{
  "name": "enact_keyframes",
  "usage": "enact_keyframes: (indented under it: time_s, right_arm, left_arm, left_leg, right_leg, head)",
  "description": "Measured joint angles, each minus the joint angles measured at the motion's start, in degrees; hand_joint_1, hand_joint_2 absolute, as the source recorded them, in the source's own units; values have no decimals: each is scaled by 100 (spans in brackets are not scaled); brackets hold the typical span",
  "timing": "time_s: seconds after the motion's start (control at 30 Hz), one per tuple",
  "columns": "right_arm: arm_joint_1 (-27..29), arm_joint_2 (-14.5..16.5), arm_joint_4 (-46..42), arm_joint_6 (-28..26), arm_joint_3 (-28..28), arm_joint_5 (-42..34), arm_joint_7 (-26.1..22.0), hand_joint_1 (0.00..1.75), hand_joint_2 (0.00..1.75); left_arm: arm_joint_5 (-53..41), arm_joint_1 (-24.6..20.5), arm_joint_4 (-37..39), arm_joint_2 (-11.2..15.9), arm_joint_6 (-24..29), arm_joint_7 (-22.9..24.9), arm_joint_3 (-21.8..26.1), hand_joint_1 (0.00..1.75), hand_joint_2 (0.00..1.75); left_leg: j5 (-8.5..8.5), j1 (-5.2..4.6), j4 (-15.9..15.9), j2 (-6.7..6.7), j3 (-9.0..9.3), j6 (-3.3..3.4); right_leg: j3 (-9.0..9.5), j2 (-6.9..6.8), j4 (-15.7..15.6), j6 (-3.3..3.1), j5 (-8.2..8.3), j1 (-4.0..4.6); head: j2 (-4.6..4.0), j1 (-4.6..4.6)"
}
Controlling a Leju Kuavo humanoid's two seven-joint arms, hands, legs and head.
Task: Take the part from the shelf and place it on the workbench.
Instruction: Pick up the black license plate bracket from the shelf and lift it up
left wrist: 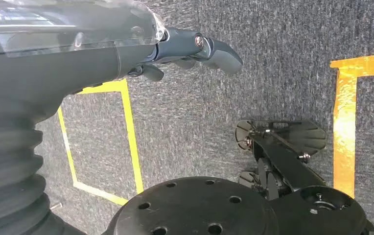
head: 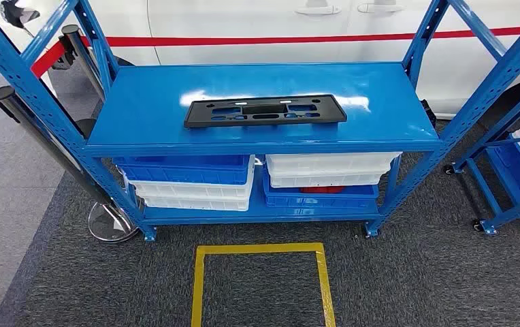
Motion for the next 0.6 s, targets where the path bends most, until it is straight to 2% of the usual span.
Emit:
enact_keyframes:
  time_s: [0.23, 0.6]
  right_arm:
    - [-75, 1, 26, -239, 93, 99, 73, 0, 175]
    - [-254, 42, 219, -801, 301, 298, 420, 0, 175]
  left_arm:
    - [-851, -92, 1, -46, 118, 20, 416, 0, 175]
    - [-2862, -268, 140, -183, 528, 186, 1482, 0, 175]
  left_leg:
    - [0, 0, 0, 0, 0, 0]
    - [3, 0, 1, 0, 4, 0]
  right_leg:
    - [1, 0, 0, 0, 0, 0]
    - [-1, 1, 1, 0, 1, 1]
  head:
    - [0, 0]
    - [0, 0]
